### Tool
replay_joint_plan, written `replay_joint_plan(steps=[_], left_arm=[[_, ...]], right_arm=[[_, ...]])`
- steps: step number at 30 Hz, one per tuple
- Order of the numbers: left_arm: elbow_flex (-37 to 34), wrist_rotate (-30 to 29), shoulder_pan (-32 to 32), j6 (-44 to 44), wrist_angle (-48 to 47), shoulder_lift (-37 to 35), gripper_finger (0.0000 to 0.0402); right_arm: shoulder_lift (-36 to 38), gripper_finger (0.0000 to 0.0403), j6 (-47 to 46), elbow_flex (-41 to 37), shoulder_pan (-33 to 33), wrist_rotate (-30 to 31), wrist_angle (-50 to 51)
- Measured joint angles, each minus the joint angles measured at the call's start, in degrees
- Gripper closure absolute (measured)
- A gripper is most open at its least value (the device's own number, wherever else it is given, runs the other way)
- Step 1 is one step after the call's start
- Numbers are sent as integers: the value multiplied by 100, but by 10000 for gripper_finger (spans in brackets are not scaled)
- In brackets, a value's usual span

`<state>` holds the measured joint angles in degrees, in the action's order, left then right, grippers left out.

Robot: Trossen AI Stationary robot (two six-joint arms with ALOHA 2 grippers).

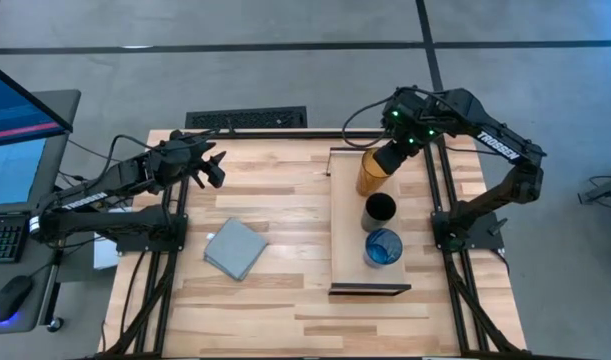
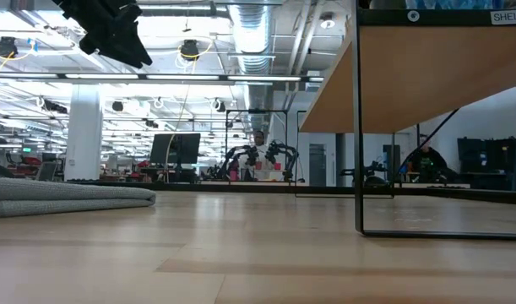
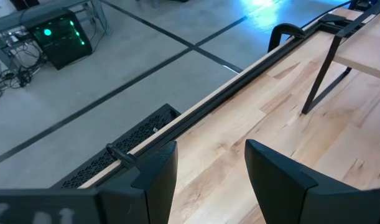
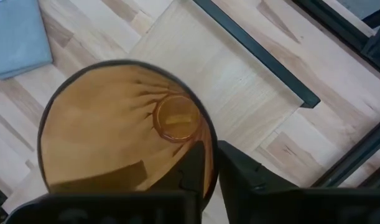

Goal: Stack small to large cups/mugs on shelf
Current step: Put the brown cup on the shelf

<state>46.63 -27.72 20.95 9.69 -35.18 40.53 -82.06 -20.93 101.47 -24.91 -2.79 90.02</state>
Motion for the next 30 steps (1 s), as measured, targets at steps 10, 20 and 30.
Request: replay_joint_plan(steps=[10, 20, 30], left_arm=[[0, -3, 0, 57, 0, 0, 221], [0, -5, 0, 66, 0, 0, 221], [0, -8, 0, 61, -1, 0, 221]], right_arm=[[0, 318, -4, 0, 0, -13, 0], [0, 267, -4, 0, 0, -16, 0], [0, 223, -2, 0, 11, -204, 0]])
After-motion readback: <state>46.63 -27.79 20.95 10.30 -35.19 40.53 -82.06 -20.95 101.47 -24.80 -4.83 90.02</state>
